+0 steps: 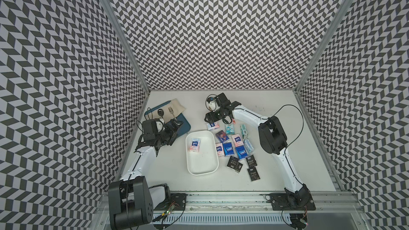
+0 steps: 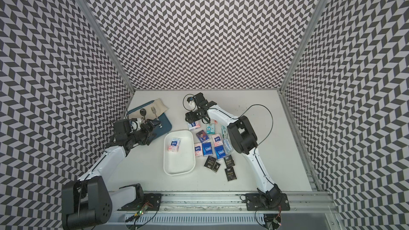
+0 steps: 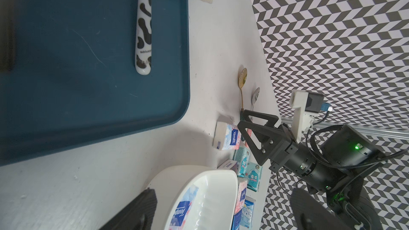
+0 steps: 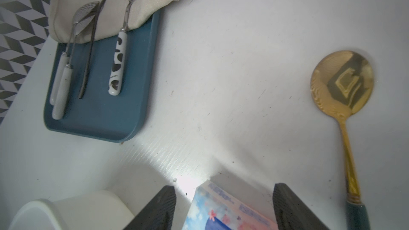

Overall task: Put the pocket tissues into the storage box
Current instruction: Pick up the pocket tissues from the center of the board.

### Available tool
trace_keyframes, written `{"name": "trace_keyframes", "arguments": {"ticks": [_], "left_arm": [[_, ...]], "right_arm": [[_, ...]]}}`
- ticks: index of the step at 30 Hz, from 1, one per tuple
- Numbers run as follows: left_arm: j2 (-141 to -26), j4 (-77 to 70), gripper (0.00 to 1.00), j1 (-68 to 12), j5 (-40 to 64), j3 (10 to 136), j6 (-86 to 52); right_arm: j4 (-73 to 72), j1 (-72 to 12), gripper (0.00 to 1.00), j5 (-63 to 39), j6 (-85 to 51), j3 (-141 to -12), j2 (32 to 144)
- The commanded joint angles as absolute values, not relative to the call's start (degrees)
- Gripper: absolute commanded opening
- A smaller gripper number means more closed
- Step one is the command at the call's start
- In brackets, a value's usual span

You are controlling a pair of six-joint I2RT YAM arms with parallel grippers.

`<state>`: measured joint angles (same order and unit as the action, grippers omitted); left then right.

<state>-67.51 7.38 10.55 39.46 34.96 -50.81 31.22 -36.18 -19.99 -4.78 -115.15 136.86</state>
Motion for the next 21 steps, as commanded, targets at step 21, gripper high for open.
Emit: {"name": "trace_keyframes", "arguments": {"ticks": [21], "left_arm": [[-65.02, 8.02, 1.00, 10.93, 40.17, 35.86, -49.62]], "right_arm": [[26.39, -34.67, 0.81, -18.32, -6.67, -91.70, 123.38]]}}
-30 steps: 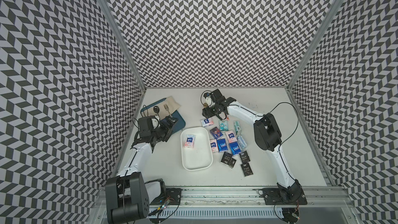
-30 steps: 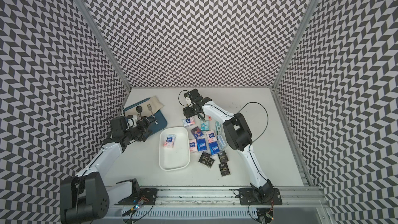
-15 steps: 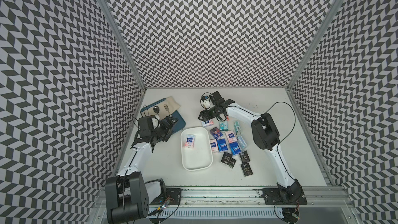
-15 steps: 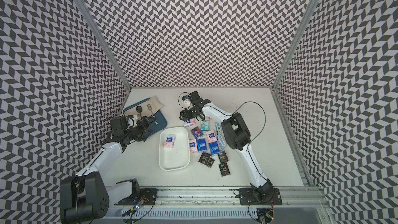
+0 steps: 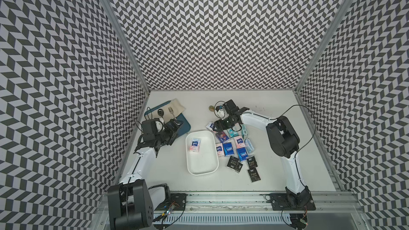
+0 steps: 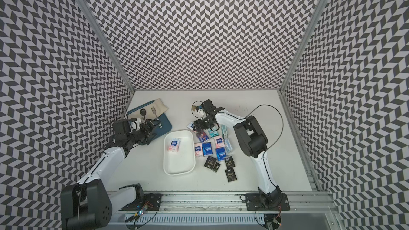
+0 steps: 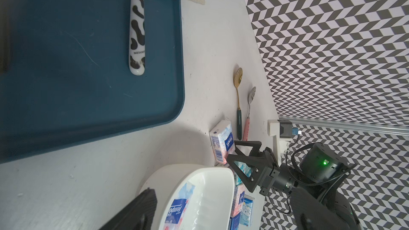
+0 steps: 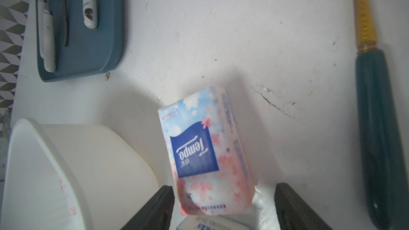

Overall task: Put the pocket tissues into the storage box
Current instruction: Pick up the pocket tissues from the center of the board.

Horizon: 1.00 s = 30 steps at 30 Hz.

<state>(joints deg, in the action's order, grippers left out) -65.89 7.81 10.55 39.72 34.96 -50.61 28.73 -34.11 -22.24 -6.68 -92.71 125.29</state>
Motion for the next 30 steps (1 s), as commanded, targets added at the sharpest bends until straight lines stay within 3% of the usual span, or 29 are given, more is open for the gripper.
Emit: {"name": "trace_keyframes", "arguments": {"ticks": [1, 5, 21, 25, 30], "left_arm": [[-65.12, 7.92, 1.00, 10.90, 40.16, 35.93, -49.61], [-65.28, 8.24, 1.00, 10.95, 40.14, 35.77, -49.40], [-61.86, 13.30, 1.00, 11.01, 39.72, 31.01, -45.71], [-61.10, 13.45, 1.00, 11.10, 39.73, 29.39, -45.35], [-60.58, 13.45, 1.00, 11.09, 39.72, 28.42, -45.09]], "right_arm": [[26.48, -34.87, 0.84, -17.15, -6.35, -91.91, 123.59], [27.82, -36.09, 0.90, -12.91, -4.66, -94.69, 125.50], [33.91, -40.78, 0.88, -0.40, -1.33, -105.11, 133.54], [34.06, -40.84, 0.81, 2.03, -1.58, -105.21, 134.08], [34.02, -40.78, 0.59, 2.65, -2.36, -106.40, 134.38]]}}
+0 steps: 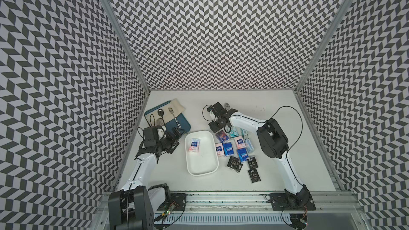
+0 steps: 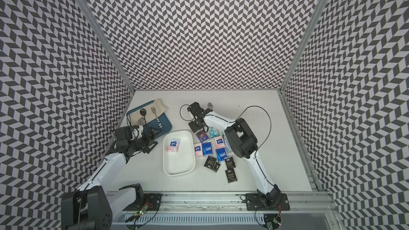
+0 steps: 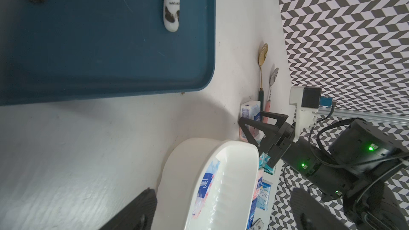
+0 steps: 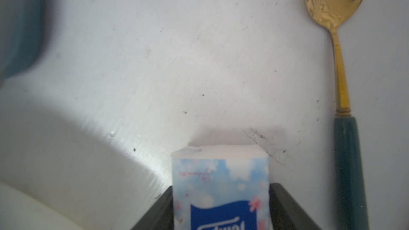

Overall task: Put the pocket tissues into the storage box
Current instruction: Pick up the pocket tissues from the center of the board, then place the pocket tissues in the storage box.

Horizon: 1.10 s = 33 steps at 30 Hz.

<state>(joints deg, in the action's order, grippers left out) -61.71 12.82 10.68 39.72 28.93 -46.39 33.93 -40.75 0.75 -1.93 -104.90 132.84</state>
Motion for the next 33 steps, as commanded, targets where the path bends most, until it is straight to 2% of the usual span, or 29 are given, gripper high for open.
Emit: {"name": "trace_keyframes", "arguments": {"ticks": [1, 6, 15, 25, 33], "left_arm": [[-60.56, 13.45, 1.00, 11.08, 39.72, 28.42, -45.00], [-60.90, 12.27, 1.00, 11.16, 39.21, 28.22, -44.49], [-62.66, 7.99, 1.00, 11.09, 38.72, 28.15, -44.25], [-63.61, 6.11, 1.00, 11.07, 40.05, 28.59, -43.96], [-62.30, 8.54, 1.00, 11.11, 40.99, 27.19, -41.93]], "right_arm": [[34.06, -40.78, 0.57, 2.47, -2.70, -106.81, 134.30], [34.65, -40.35, 0.49, 1.33, -5.80, -108.92, 132.84], [39.93, -39.46, 0.47, -0.84, -13.28, -111.88, 125.81], [36.04, -43.16, 0.49, -15.26, -22.86, -98.96, 112.14], [31.73, -51.71, 0.50, -17.18, -28.23, -90.13, 107.76]]}}
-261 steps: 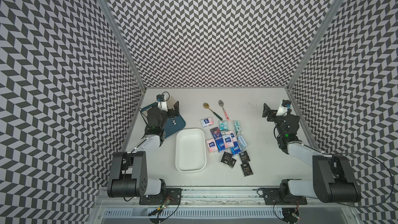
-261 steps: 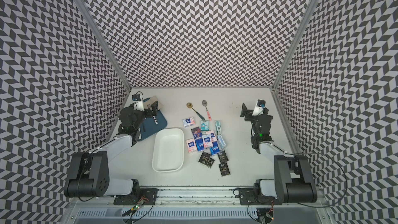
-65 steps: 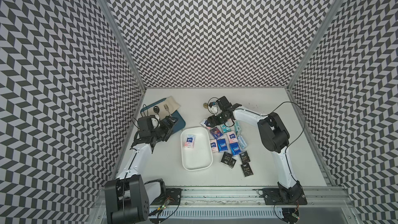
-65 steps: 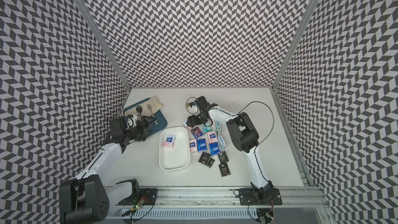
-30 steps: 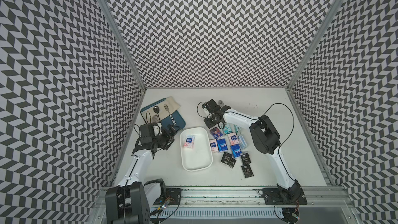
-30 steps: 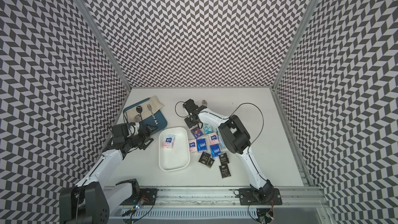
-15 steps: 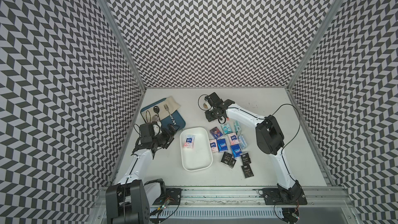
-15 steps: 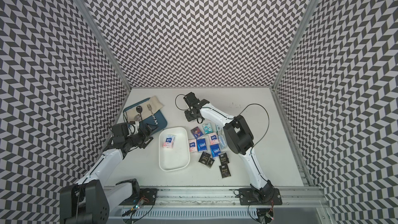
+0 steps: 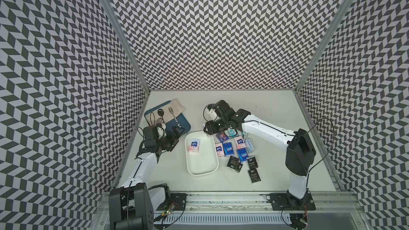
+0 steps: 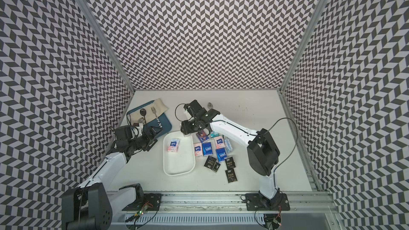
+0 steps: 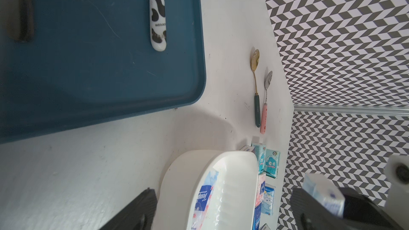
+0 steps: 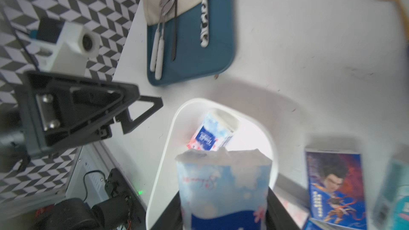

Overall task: Put the pocket tissues into the storage box
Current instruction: Place the pocket tissues in the storage box.

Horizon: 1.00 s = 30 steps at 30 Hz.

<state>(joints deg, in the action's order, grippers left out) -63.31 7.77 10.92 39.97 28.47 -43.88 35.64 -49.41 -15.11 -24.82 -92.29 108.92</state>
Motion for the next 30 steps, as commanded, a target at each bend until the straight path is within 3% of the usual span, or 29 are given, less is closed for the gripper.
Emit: {"name": "trace_keyframes", "arguments": {"ticks": [1, 14, 30], "left_arm": [[-62.15, 8.78, 1.00, 11.09, 41.17, 27.00, -41.84], [-58.55, 10.81, 1.00, 10.99, 43.05, 24.20, -42.36], [-54.99, 7.26, 1.00, 8.23, 46.24, 19.06, -49.28]], "right_arm": [[31.33, -52.39, 0.50, -17.46, -28.61, -89.74, 108.24], [33.82, -55.79, 0.50, -4.74, -37.09, -91.58, 117.58], [32.43, -55.99, 0.54, -0.16, -38.13, -100.42, 128.33]]}}
